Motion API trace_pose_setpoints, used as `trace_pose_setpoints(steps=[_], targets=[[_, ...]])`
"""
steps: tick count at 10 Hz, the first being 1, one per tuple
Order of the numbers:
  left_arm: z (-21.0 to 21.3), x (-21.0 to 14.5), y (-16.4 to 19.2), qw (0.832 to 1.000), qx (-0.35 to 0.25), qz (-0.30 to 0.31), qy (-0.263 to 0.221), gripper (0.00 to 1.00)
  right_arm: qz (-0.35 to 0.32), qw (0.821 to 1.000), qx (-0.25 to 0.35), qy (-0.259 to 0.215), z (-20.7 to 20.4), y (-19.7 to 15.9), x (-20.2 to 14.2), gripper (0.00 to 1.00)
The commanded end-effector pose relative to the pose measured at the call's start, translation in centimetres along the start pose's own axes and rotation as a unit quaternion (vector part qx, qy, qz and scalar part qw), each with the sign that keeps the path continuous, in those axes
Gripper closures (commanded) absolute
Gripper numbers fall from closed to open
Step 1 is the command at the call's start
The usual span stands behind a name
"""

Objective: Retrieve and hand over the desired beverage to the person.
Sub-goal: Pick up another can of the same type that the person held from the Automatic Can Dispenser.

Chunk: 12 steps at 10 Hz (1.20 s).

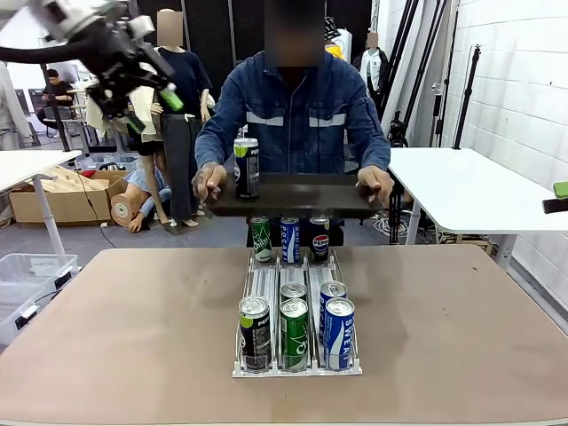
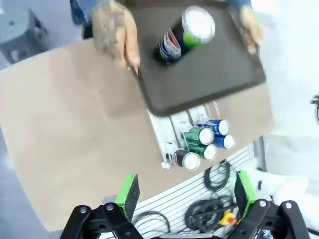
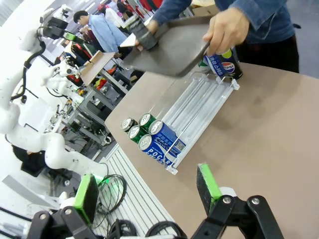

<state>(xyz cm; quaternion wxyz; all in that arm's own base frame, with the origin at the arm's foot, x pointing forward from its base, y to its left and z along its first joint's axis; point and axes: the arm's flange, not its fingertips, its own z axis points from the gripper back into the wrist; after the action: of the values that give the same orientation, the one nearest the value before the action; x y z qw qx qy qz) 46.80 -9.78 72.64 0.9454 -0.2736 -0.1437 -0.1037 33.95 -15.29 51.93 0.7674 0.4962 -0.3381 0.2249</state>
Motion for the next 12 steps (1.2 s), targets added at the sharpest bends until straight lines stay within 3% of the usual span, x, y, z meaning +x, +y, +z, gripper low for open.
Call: trace_pose_setpoints(steps=[1,3,6,9,12], targets=[[0.7,-3.4,5.5,0.996,-0.088,0.017,-0.02,0.0,0.003,1.0,0.004,-0.004,-0.1,0.0,0.1,0.0],[1.2,-5.9,9.6,0.986,-0.155,0.006,-0.063,0.0,0.003,1.0,0.004,-0.004,-0.1,0.0,0.1,0.0],[0.4,-8.7,16.0,0.975,-0.196,0.035,-0.102,0.0,0.003,1.0,0.004,-0.004,-0.1,0.0,0.1,0.0],[-1.9,-8.8,21.8,0.966,-0.239,0.066,-0.075,0.0,0.003,1.0,0.004,-0.004,-0.1,0.0,0.1,0.0],[-4.3,-8.1,25.2,0.953,-0.282,0.096,-0.056,0.0,0.003,1.0,0.004,-0.004,-0.1,0.0,0.1,0.0]])
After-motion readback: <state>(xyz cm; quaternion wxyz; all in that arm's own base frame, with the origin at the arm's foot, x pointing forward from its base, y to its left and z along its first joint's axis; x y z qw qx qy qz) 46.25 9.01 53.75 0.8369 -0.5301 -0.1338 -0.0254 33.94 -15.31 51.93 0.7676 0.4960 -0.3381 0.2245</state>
